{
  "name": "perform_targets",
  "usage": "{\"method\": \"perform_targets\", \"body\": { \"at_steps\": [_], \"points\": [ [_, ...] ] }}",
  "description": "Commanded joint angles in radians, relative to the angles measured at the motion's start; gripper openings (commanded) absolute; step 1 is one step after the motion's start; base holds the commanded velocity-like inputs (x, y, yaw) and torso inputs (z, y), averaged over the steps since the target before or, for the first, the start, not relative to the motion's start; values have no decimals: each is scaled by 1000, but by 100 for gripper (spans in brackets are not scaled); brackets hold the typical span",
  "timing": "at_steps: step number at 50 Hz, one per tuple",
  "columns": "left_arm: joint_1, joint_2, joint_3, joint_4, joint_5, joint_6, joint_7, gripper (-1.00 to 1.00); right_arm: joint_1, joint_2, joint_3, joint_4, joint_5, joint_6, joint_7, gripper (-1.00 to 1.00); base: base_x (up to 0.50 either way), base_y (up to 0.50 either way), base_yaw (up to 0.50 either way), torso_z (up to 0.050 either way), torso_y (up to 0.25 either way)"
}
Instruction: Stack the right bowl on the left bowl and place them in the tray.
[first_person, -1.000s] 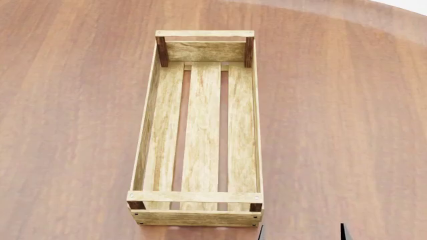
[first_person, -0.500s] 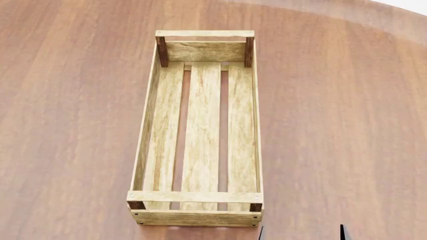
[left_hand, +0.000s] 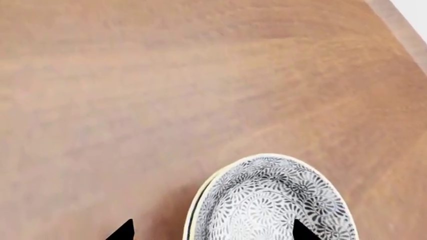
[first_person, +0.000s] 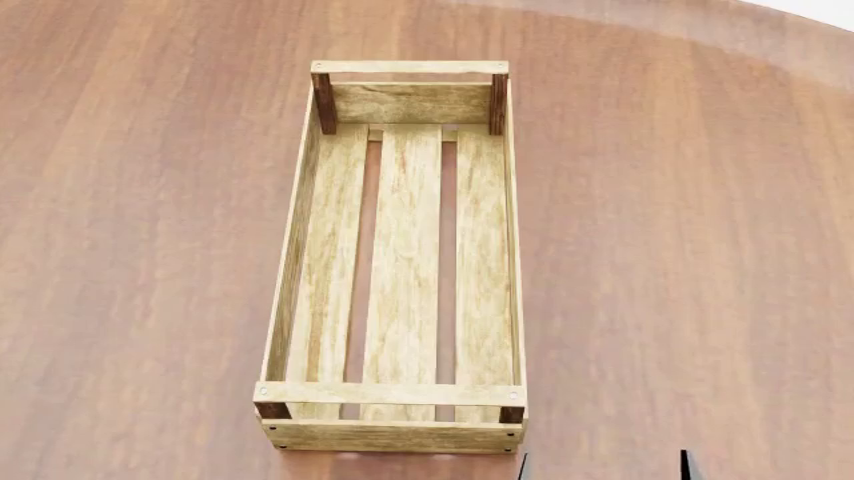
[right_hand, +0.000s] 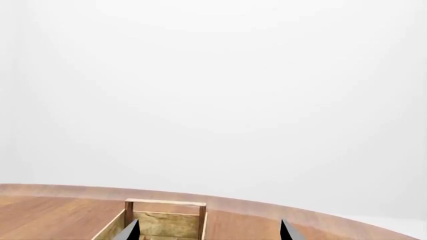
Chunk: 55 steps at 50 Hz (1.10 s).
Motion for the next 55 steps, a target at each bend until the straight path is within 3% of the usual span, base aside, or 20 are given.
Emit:
{"method": "perform_targets", "body": {
  "at_steps": [1, 35, 36, 55],
  "points": [
    [-9, 20, 9, 1, 58, -14, 14, 100, -1, -13, 19, -13, -16, 12, -15, 100, 0, 0, 0, 0, 0],
    [-47, 28, 78, -68, 158, 32, 15, 100, 7, -13, 8, 16, -18, 0, -9, 100, 0, 0, 0, 0, 0],
    [-46, 28, 79, -68, 159, 33, 15, -100, 8, -13, 7, 16, -18, 0, -9, 100, 0, 0, 0, 0, 0],
    [-43, 32, 99, -44, 187, 46, 17, -100, 8, -10, 2, 16, -19, 0, -5, 100, 0, 0, 0, 0, 0]
  ]
}}
